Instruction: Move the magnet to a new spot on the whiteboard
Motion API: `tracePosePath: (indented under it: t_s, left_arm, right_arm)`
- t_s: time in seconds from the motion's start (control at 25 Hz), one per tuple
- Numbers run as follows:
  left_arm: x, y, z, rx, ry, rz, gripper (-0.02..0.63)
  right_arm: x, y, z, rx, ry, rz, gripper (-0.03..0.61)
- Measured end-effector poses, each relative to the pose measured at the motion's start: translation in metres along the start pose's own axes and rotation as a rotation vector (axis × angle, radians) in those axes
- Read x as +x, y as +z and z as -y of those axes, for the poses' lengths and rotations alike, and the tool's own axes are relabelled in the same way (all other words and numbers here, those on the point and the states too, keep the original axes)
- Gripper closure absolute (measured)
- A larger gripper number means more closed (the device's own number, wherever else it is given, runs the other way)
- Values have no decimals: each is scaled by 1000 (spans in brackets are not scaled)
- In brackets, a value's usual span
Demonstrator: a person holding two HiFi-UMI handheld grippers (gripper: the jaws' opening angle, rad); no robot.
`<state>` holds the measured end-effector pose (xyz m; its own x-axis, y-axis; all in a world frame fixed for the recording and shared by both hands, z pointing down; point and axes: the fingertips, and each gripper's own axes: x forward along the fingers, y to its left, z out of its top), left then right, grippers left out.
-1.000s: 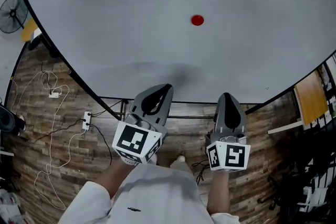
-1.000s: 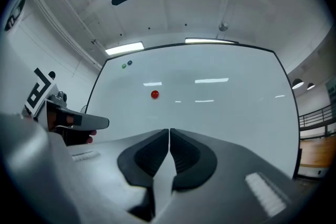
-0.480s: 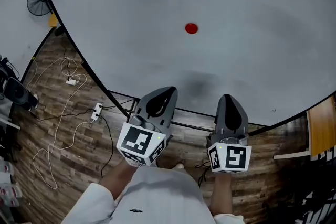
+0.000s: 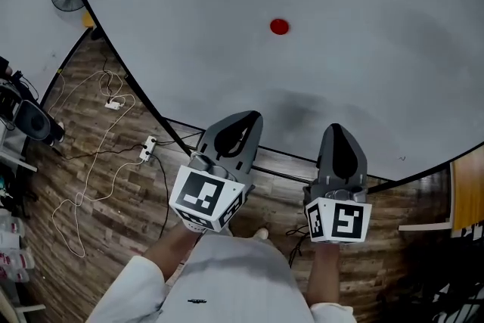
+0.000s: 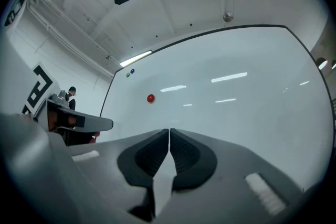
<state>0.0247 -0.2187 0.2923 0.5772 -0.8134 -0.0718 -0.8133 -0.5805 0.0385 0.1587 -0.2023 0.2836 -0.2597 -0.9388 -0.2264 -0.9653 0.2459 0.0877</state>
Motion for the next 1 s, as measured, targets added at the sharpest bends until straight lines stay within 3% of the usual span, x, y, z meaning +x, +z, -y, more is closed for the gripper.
tracePosePath:
  t_s: [0.28, 0.72, 1.0]
  left_arm:
    - [11, 27, -1, 3, -3, 29, 604]
    - [45, 61, -8, 40, 0, 76, 525]
    - [67, 76, -19, 90, 24, 106, 471]
  right_arm:
    - [11, 19, -5, -22, 22, 13, 574]
    - [43, 48, -5, -104, 32, 43, 574]
    - [54, 49, 9, -70, 24, 46, 574]
